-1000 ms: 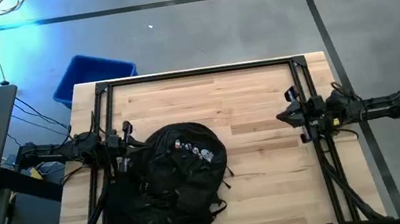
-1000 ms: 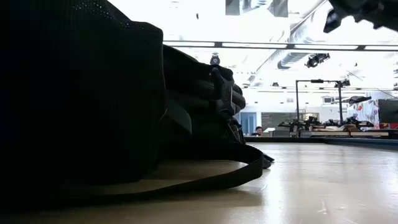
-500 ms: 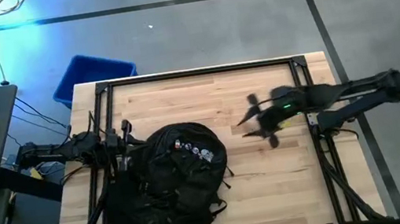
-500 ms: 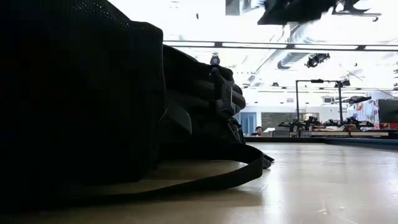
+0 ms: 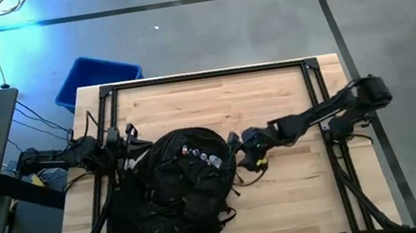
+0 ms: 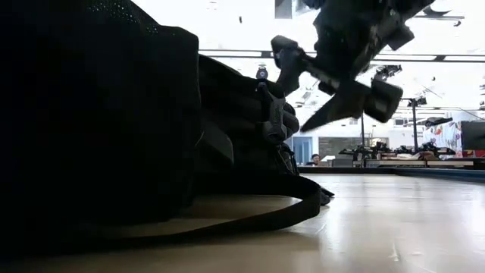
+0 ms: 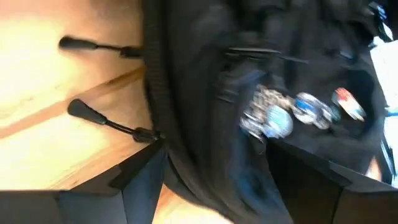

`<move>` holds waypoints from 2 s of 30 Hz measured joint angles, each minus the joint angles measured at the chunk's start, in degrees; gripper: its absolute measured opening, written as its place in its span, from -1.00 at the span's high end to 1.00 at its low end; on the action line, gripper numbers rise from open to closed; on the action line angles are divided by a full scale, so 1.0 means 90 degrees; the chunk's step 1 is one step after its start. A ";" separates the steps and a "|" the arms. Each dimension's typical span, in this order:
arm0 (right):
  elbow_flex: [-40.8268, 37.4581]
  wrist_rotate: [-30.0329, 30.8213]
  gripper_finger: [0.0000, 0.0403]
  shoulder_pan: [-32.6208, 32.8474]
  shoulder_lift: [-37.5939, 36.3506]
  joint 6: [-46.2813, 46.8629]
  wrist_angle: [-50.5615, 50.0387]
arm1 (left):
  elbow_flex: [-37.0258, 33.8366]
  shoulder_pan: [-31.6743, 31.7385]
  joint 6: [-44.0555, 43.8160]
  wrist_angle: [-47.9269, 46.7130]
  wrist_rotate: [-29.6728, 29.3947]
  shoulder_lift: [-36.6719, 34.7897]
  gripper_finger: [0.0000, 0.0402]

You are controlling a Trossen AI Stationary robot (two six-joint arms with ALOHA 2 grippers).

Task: Unpack backpack
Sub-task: Open the black backpack

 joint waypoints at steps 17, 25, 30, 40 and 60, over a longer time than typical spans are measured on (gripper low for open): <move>0.1810 0.1679 0.88 0.0127 0.1815 0.1870 0.0199 | 0.0000 -0.0438 -0.1026 0.0300 -0.0437 0.1200 1.00; 0.2543 0.2576 0.88 -0.0001 0.0214 0.2512 -0.1744 | 0.0002 -0.0759 -0.1359 0.0826 -0.0239 0.1485 1.00; 0.2720 0.4137 0.88 -0.0070 -0.0835 0.3106 -0.2711 | 0.0002 -0.0775 -0.1289 0.1637 -0.0410 0.1489 1.00; 0.3077 0.5966 0.90 0.0331 -0.1488 0.4798 -0.3306 | 0.0005 -0.0777 0.0048 0.2852 -0.0304 0.1489 1.00; 0.3093 0.0432 0.95 0.0823 0.2022 0.8100 -0.2944 | 0.0598 -0.1519 0.1865 0.2981 0.0005 0.4161 1.00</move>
